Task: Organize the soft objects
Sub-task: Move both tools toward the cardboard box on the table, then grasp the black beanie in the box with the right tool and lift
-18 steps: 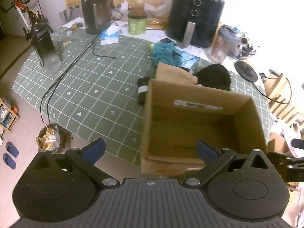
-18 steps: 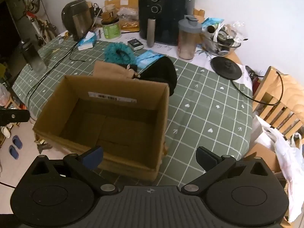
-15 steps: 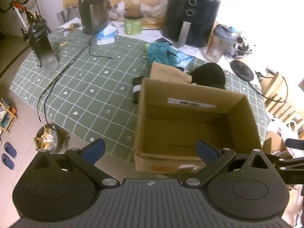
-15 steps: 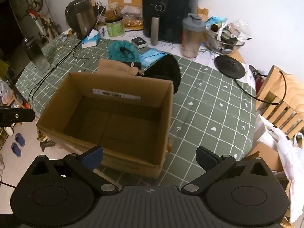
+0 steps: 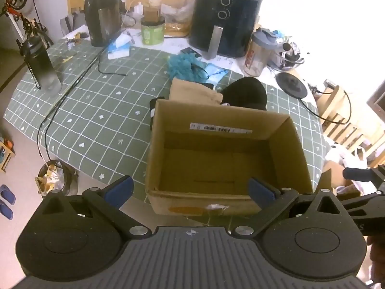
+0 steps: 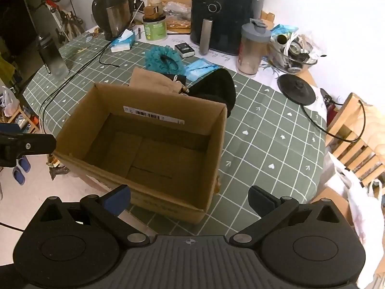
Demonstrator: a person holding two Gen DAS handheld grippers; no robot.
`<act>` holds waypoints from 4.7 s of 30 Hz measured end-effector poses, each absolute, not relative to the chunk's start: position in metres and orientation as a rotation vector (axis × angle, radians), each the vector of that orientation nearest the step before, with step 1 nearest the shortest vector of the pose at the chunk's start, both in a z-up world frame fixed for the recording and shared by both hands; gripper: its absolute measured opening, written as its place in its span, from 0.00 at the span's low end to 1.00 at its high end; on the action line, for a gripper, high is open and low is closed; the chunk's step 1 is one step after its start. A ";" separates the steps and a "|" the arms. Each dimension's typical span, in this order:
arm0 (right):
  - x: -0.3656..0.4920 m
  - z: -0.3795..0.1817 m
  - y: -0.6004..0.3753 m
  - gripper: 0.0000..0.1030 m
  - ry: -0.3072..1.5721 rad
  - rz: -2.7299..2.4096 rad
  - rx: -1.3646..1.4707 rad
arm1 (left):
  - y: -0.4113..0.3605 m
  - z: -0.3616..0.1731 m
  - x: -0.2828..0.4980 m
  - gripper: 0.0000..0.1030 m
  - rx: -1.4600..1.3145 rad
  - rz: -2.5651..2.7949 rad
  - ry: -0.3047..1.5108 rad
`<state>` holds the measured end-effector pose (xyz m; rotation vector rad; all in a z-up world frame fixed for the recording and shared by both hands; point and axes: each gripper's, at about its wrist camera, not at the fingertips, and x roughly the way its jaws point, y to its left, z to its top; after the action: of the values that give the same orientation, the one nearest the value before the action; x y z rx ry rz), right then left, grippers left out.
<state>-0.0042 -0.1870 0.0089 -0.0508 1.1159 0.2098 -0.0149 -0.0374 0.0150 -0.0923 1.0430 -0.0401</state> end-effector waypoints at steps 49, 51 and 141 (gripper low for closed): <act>0.038 -0.001 -0.187 1.00 1.130 0.132 -0.025 | -0.036 0.012 0.038 1.00 -0.015 -0.114 1.067; 0.040 0.002 -0.188 1.00 1.098 0.132 -0.045 | -0.036 0.011 0.046 1.00 -0.012 -0.127 1.067; 0.277 -0.155 -0.242 0.69 1.076 0.299 0.068 | -0.002 0.006 0.072 1.00 -0.116 -0.153 0.935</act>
<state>0.2770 -0.2419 -0.1547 0.0682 1.0760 0.2994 0.0718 -0.0021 0.0064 -0.1163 0.9348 -0.1527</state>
